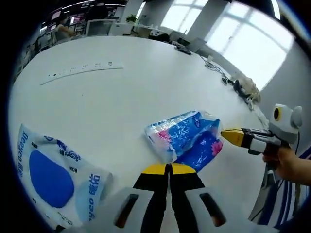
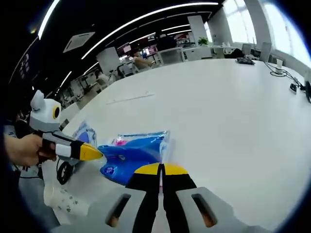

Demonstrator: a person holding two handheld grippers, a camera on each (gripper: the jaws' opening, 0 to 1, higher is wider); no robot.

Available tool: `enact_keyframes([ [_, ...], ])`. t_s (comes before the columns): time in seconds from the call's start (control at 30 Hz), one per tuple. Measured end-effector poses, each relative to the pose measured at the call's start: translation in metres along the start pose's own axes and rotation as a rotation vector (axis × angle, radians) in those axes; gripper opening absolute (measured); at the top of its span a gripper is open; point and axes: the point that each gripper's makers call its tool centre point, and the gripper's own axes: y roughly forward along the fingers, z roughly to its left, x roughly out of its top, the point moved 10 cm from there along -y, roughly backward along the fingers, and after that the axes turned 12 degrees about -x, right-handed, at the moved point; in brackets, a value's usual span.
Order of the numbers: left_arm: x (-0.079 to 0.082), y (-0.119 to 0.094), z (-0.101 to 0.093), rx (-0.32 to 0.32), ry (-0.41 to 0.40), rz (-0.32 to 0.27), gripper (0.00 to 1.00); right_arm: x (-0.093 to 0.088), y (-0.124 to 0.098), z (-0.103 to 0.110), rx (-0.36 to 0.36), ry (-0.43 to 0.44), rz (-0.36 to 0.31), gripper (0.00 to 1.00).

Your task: Arrange the tabletop items into an orderly group along one side of the table until the central work area is clear of visible clutter.

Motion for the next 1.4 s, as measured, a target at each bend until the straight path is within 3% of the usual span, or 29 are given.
enact_keyframes([
  [0.37, 0.0, 0.002, 0.004, 0.005, -0.009, 0.002, 0.01, -0.003, 0.002, 0.0, -0.011, -0.002, 0.018, 0.0],
  [0.57, -0.003, 0.001, 0.002, 0.008, 0.024, -0.001, 0.02, -0.002, 0.003, 0.001, -0.029, 0.006, 0.028, 0.0],
  [0.73, -0.004, -0.001, 0.0, 0.01, 0.042, -0.001, 0.04, -0.001, 0.003, 0.004, -0.033, -0.064, 0.017, 0.01],
  [0.93, -0.005, -0.01, 0.001, 0.034, 0.033, -0.031, 0.21, 0.0, 0.001, 0.005, -0.04, -0.053, -0.008, 0.23],
  [1.07, -0.003, -0.019, 0.003, 0.058, 0.031, -0.074, 0.38, 0.005, -0.001, 0.007, -0.055, -0.008, -0.075, 0.56],
  [1.27, 0.002, -0.033, 0.006, 0.055, 0.028, -0.148, 0.58, 0.004, -0.004, 0.012, -0.041, -0.008, -0.071, 0.56],
  [1.4, 0.001, -0.043, 0.009, 0.072, 0.04, -0.159, 0.68, 0.006, -0.008, 0.017, -0.041, -0.005, -0.073, 0.56],
])
